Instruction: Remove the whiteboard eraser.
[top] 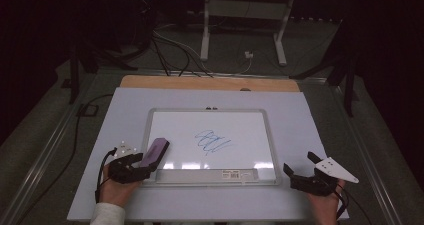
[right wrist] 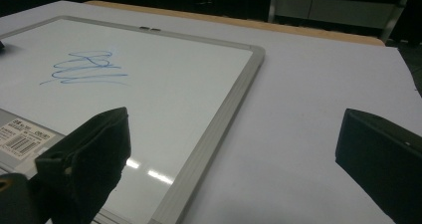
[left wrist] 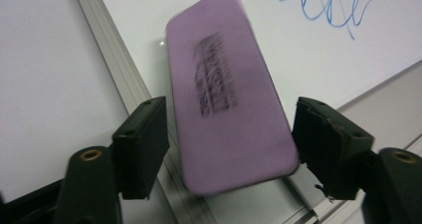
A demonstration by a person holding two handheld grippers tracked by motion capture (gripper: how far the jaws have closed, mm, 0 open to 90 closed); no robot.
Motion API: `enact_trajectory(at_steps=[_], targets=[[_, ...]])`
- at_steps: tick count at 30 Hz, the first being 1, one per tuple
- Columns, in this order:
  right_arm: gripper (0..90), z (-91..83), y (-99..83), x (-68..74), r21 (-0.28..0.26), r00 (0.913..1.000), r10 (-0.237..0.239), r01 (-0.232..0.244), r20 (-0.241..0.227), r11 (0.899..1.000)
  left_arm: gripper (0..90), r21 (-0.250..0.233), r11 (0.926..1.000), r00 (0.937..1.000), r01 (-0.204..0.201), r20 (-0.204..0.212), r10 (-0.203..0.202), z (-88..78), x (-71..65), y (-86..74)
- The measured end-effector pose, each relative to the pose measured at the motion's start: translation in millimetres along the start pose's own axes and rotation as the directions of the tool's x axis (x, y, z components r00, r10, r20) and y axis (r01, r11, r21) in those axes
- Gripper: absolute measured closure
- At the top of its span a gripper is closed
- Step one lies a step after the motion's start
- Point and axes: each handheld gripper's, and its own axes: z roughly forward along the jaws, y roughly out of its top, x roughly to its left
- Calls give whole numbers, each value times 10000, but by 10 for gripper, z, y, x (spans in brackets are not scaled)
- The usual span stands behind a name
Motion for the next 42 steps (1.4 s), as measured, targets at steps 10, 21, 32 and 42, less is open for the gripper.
enact_trajectory(at_steps=[10,21,32,42], targets=[[12,14,-1,16,72,10000,-48,48,-67,10000,407,351,9994,10000,75,60,-77,33,30,-21],[12,9,-1,11,69,10000,-18,18,-39,10000,411,-137,9999,9997,-90,-222,87,-64,27,74],[12,1,0,0,17,10000,-21,21,-14,10000,412,-675,9967,9987,-443,-280,425,-83,-6,246],[12,2,0,-2,25,10000,-9,9,-11,10000,411,-947,9938,9980,-586,-275,562,-11,-37,388]])
